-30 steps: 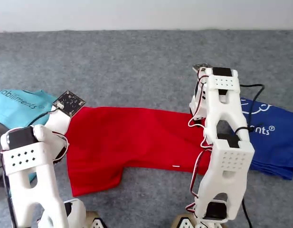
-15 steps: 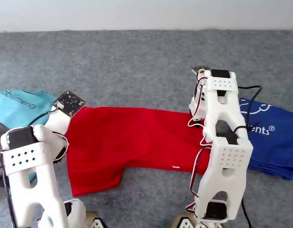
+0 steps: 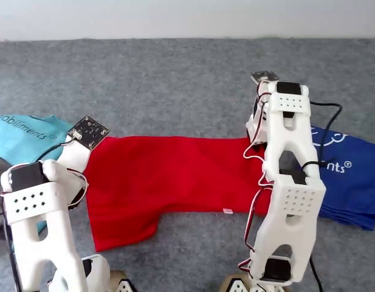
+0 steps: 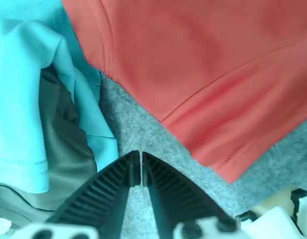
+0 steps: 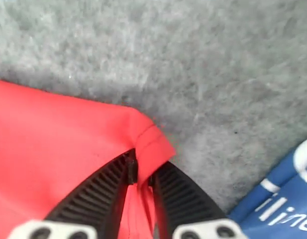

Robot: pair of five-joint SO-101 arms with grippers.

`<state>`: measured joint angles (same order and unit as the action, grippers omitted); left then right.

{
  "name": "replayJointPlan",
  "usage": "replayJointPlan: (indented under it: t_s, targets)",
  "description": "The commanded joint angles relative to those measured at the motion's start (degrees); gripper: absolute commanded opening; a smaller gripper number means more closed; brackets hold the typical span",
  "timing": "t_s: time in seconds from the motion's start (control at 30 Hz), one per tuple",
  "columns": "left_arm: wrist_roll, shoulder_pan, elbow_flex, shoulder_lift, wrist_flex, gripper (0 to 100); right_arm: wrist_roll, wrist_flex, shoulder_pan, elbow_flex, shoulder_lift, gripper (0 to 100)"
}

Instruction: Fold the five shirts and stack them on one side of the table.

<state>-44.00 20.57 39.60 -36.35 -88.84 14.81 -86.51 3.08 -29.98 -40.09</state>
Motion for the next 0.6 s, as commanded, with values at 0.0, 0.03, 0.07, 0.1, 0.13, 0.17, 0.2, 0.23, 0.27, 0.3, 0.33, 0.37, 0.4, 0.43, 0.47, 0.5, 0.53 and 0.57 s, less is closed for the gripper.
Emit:
replayJointPlan:
  t_s: [0.0, 0.03, 0.07, 0.1, 0.13, 0.17, 0.2, 0.23, 0.27, 0.3, 0.33, 0.37, 0.4, 0.43, 0.47, 0.5, 0.53, 0.57]
  targets:
    - [0.2, 0.2, 0.0, -1.2, 0.6, 2, 1.4, 1.3, 1.3, -3.3, 1.0, 1.4]
    - [0.2, 0.1, 0.0, -1.2, 0.6, 2, 1.4, 1.8, 1.3, -3.4, 1.0, 1.6]
    - [0.2, 0.1, 0.0, -1.2, 0.6, 2, 1.4, 2.0, 1.3, -3.4, 1.0, 2.4]
    - [0.2, 0.1, 0.0, -1.2, 0.6, 2, 1.4, 1.9, 1.1, -3.5, 1.0, 4.4]
    - [0.2, 0.1, 0.0, -1.2, 0.6, 2, 1.4, 1.5, 1.0, -3.6, 1.0, 7.5]
    - [0.2, 0.1, 0.0, -1.2, 0.6, 2, 1.4, 1.2, 0.9, -3.6, 1.0, 11.3]
    - [0.2, 0.1, 0.0, -1.2, 0.6, 2, 1.4, 0.4, 0.8, -3.6, 1.2, 15.4]
    - [0.2, 0.1, 0.0, -1.2, 0.6, 2, 1.1, -0.4, 0.8, -3.6, 1.4, 19.4]
    - [0.2, 0.1, 0.0, -1.2, 0.6, 2, 1.1, -1.3, 0.9, -3.6, 1.6, 22.8]
    - [0.2, 0.1, 0.0, -1.2, 0.6, 2, 1.1, -2.4, 0.9, -4.0, 1.7, 24.6]
    - [0.2, 0.1, 0.0, -1.2, 0.6, 2, 1.1, -3.6, 1.0, -4.8, 1.8, 24.7]
    - [0.2, 0.1, 0.0, -1.2, 0.6, 2, 1.1, -4.7, 1.0, -5.6, 2.1, 24.1]
    - [0.2, 0.1, 0.0, -1.2, 0.6, 2, 1.1, -5.6, 1.1, -6.3, 2.4, 23.1]
    - [0.2, 0.1, 0.0, -1.2, 0.6, 2, 1.2, -6.5, 1.1, -7.2, 2.9, 22.1]
    - [0.2, 0.1, 0.0, -1.2, 0.6, 2, 1.3, -7.5, 1.0, -8.3, 3.5, 21.0]
    - [0.2, 0.1, 0.0, -1.2, 0.5, 2, 1.4, -8.7, 0.8, -9.1, 4.0, 19.7]
    - [0.2, 0.1, 0.0, -1.2, 0.5, 2, 1.4, -10.0, 0.7, -10.0, 4.6, 18.1]
    - [0.2, 0.1, 0.0, -1.3, 0.4, 2, 1.4, -11.2, 0.6, -10.8, 5.0, 16.4]
